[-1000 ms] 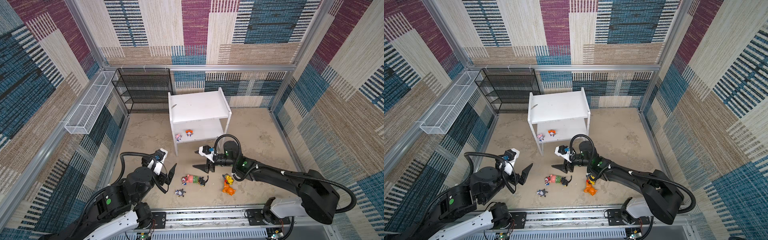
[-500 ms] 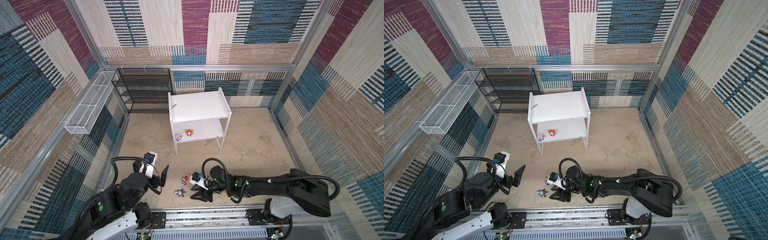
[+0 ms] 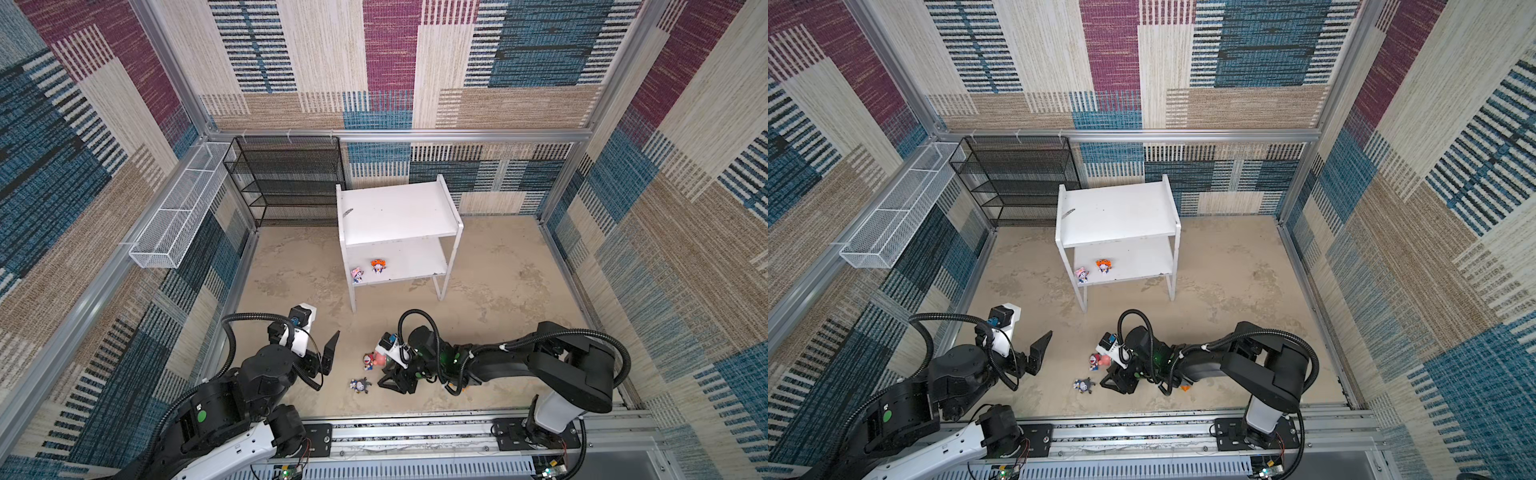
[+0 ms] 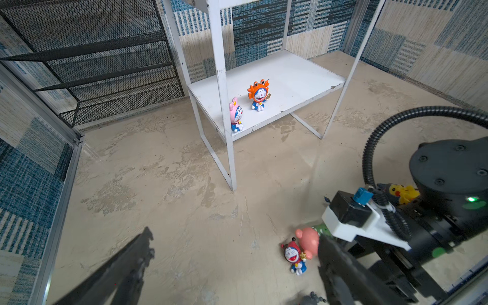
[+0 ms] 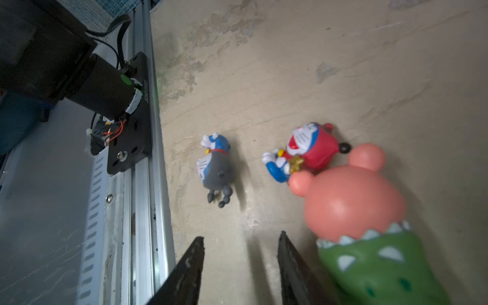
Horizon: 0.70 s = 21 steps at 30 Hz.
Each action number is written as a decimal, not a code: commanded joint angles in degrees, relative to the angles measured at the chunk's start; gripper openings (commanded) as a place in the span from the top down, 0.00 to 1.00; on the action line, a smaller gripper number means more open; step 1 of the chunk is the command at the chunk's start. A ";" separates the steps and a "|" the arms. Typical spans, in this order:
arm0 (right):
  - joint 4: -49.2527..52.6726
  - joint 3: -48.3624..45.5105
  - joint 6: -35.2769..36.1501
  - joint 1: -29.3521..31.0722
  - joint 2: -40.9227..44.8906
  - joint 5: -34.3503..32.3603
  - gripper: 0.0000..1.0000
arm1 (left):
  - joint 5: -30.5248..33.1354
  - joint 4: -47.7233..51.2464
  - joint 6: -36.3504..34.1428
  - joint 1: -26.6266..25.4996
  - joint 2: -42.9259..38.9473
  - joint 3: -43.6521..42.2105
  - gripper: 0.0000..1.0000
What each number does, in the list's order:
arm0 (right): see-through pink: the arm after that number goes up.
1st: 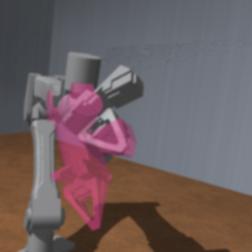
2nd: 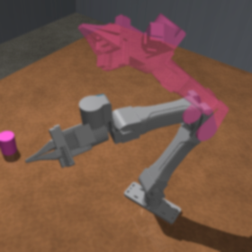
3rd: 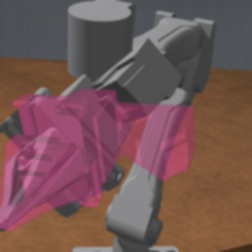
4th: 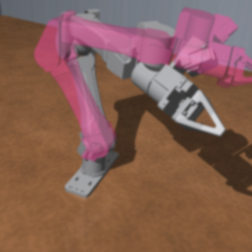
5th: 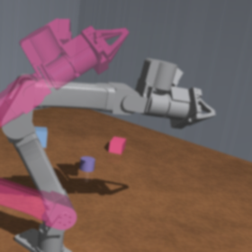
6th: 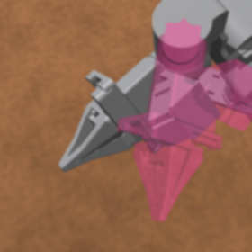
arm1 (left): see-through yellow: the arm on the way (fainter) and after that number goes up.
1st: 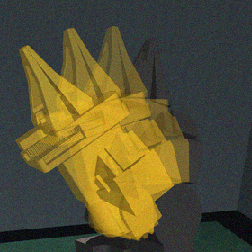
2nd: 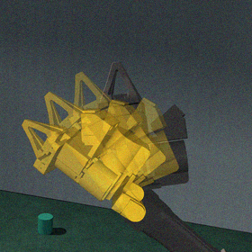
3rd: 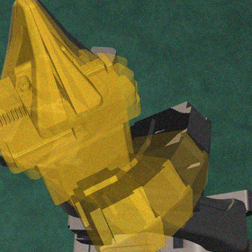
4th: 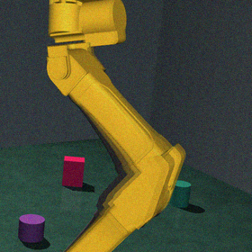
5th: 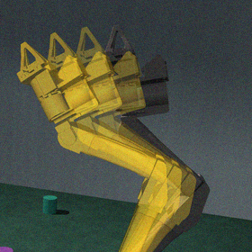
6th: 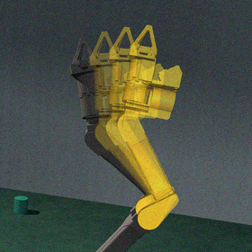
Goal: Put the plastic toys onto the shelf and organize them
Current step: 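Lower the right gripper and close it on the red ladybug-hat Doraemon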
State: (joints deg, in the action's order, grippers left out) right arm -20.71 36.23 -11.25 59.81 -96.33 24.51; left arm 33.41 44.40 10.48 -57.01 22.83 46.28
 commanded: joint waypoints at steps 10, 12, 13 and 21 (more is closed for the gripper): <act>0.41 8.58 -4.06 -0.66 -7.07 -2.16 0.53 | -0.53 -0.73 0.84 -0.03 -1.14 0.13 0.01; 1.92 9.79 -4.66 -0.66 -7.83 -3.70 0.53 | -0.63 -0.84 0.81 0.01 -1.50 0.11 0.01; 2.67 10.37 -4.93 -0.61 -8.19 -4.49 0.54 | -0.83 -0.83 0.74 -0.01 -1.48 0.08 0.01; 6.64 11.71 -6.22 0.36 -8.70 -9.82 0.55 | -1.41 -0.93 0.62 0.06 -1.62 0.21 0.01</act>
State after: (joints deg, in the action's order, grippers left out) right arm -17.98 47.55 -16.03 59.68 -104.90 18.79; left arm 32.56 44.34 10.48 -57.04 21.34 46.28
